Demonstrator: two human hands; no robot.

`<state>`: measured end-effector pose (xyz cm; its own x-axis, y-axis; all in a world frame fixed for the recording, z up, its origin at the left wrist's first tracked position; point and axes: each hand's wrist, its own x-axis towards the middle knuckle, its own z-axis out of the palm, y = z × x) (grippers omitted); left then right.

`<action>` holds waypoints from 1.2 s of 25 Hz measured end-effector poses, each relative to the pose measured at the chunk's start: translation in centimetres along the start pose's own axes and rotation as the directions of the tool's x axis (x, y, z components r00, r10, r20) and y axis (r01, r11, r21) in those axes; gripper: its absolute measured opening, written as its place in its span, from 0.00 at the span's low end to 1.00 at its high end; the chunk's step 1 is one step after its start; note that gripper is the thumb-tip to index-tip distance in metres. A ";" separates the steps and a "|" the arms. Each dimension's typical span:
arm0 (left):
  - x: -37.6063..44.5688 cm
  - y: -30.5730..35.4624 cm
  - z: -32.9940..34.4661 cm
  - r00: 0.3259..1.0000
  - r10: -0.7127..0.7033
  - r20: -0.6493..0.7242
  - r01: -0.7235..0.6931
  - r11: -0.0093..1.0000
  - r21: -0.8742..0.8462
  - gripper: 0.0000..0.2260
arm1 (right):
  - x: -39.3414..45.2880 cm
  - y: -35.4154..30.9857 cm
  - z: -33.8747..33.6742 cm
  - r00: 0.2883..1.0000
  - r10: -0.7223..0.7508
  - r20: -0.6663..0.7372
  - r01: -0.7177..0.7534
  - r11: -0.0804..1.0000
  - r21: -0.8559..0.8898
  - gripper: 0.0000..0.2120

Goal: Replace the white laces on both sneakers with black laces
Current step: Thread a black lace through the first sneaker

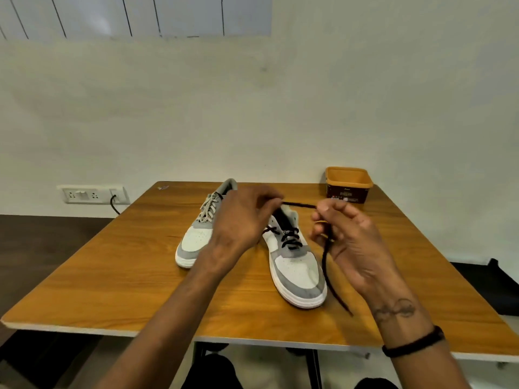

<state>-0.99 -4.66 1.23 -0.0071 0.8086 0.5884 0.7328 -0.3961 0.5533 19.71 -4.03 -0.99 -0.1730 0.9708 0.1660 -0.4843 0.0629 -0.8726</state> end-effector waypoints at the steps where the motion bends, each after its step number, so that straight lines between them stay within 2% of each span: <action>1: -0.3 -0.5 -0.5 0.999 -0.026 -0.038 0.030 0.993 0.114 0.08 | 0.0 -0.8 -0.7 0.999 -0.008 -0.039 0.009 1.000 0.005 0.10; 2: -0.6 -1.1 -1.0 0.996 -0.074 -0.042 0.081 0.973 0.215 0.08 | 0.1 -1.4 -1.5 0.996 -0.030 -0.083 0.029 0.999 -0.018 0.11; 4: -1.2 -1.8 -2.0 0.974 -0.223 0.039 0.188 0.894 0.408 0.07 | 0.5 -2.3 -2.9 0.984 -0.088 -0.154 0.073 0.992 -0.102 0.14; 6: -1.8 -1.9 -2.4 0.946 -0.306 0.103 0.209 0.824 0.526 0.09 | 0.6 -2.6 -3.6 0.976 -0.135 -0.172 0.096 0.972 -0.217 0.12; 8: -2.1 -1.0 -2.3 0.972 -0.210 0.105 0.147 0.893 0.426 0.10 | 0.8 -2.8 -3.3 0.981 -0.141 -0.132 0.084 0.927 -0.366 0.09; 10: -1.8 0.3 -1.5 0.985 -0.084 0.151 0.066 0.990 0.122 0.11 | 1.1 -3.0 -2.1 0.995 -0.098 -0.007 0.082 0.873 -0.480 0.07; 12: -1.3 1.7 0.0 0.965 -0.028 0.259 0.072 0.985 -0.159 0.15 | 1.3 -3.2 -0.8 0.990 -0.039 0.136 0.107 0.839 -0.534 0.07; 14: -1.3 1.8 1.4 0.978 -0.017 0.206 0.077 0.955 -0.285 0.13 | 1.7 -3.5 0.0 0.980 -0.040 0.193 0.149 0.794 -0.589 0.07; 16: -1.5 0.9 1.6 0.995 -0.045 0.093 0.071 0.954 -0.292 0.08 | 2.1 -3.6 -0.2 0.979 -0.107 0.171 0.193 0.736 -0.648 0.05; 18: -1.7 -0.8 0.9 0.991 -0.107 0.079 0.123 0.960 -0.252 0.08 | 2.6 -3.4 -0.9 0.978 -0.170 0.121 0.206 0.700 -0.684 0.05; 21: -2.2 -2.2 0.2 0.981 -0.136 0.139 0.156 0.978 -0.138 0.16 | 3.1 -2.5 -1.5 0.980 -0.147 0.133 0.198 0.668 -0.717 0.05; 23: -2.5 -1.7 1.0 0.988 -0.077 0.132 0.092 0.990 -0.110 0.22 | 3.0 -1.6 -0.8 0.974 -0.071 0.214 0.210 0.632 -0.746 0.08; 26: -2.2 -0.9 2.3 0.998 0.049 0.026 -0.045 0.991 -0.126 0.16 | 3.0 -0.7 0.4 0.962 -0.025 0.270 0.220 0.655 -0.723 0.07; 30: -1.8 -1.9 2.4 0.999 0.026 -0.033 -0.029 0.995 -0.093 0.10 | 3.5 -0.6 0.1 0.963 -0.163 0.217 0.271 0.619 -0.737 0.05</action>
<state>-0.70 -4.32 -2.32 -0.0102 0.7834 0.6214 0.6665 -0.4580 0.5882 19.28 -0.70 0.13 -0.2735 0.8741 0.4015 0.2857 0.4724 -0.8338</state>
